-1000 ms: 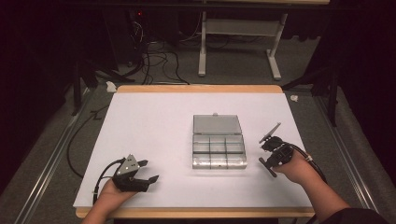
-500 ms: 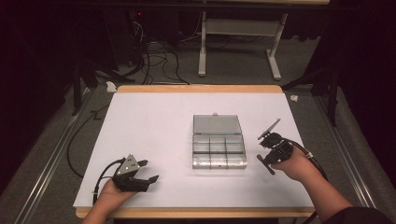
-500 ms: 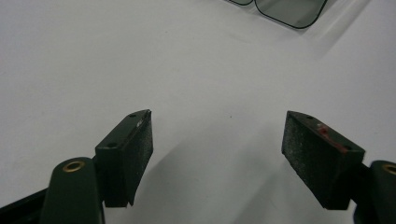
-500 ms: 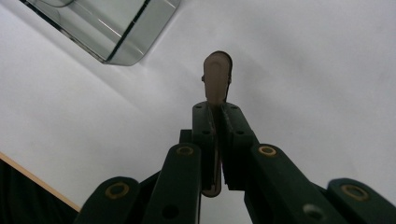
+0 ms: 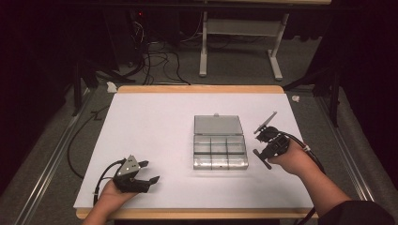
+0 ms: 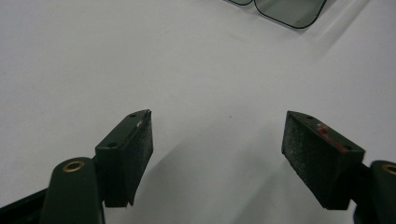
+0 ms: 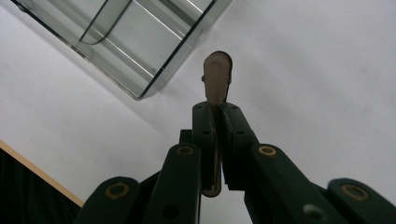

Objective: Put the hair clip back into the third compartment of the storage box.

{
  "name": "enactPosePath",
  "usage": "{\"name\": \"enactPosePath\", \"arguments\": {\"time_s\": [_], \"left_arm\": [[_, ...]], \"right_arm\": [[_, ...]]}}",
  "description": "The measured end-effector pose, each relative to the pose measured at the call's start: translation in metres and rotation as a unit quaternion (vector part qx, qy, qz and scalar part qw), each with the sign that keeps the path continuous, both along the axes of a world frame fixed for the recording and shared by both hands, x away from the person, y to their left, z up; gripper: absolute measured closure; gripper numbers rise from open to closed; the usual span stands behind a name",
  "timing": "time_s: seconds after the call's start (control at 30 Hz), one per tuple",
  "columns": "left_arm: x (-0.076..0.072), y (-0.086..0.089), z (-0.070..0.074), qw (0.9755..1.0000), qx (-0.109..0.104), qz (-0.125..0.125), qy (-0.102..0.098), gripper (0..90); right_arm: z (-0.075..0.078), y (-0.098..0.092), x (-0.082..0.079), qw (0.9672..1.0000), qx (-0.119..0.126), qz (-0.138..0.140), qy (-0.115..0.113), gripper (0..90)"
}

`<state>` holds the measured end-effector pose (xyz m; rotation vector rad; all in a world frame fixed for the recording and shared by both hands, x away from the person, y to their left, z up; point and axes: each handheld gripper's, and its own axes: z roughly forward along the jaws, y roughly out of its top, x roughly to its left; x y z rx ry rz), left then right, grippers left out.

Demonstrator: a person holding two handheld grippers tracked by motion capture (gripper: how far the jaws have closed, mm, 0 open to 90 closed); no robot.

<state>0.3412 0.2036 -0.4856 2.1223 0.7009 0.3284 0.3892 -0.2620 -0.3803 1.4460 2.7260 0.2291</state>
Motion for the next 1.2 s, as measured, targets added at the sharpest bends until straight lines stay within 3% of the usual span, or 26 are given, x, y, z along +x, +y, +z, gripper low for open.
{"name": "enactPosePath", "arguments": {"time_s": [0.57,0.67,0.7,0.93,1.2], "left_arm": [[0.000,0.000,0.000,1.0000,-0.001,-0.001,0.001,25.2],[0.000,0.000,0.000,1.0000,-0.001,-0.001,0.001,25.2],[0.000,0.000,0.000,1.0000,-0.001,-0.001,0.001,25.2],[0.000,0.000,0.000,1.0000,-0.001,-0.002,0.001,25.2],[0.000,0.000,0.000,1.0000,-0.001,-0.002,0.000,25.2]], "right_arm": [[0.003,0.022,0.013,0.9998,0.002,0.020,-0.004,86.3],[0.004,0.027,0.015,1.0000,0.002,0.009,0.000,86.3],[0.004,0.027,0.016,0.9998,0.003,0.022,-0.004,86.3],[0.005,0.035,0.020,0.9998,0.005,0.019,-0.003,86.3],[0.005,0.045,0.028,0.9993,0.007,0.035,-0.007,86.3]]}}
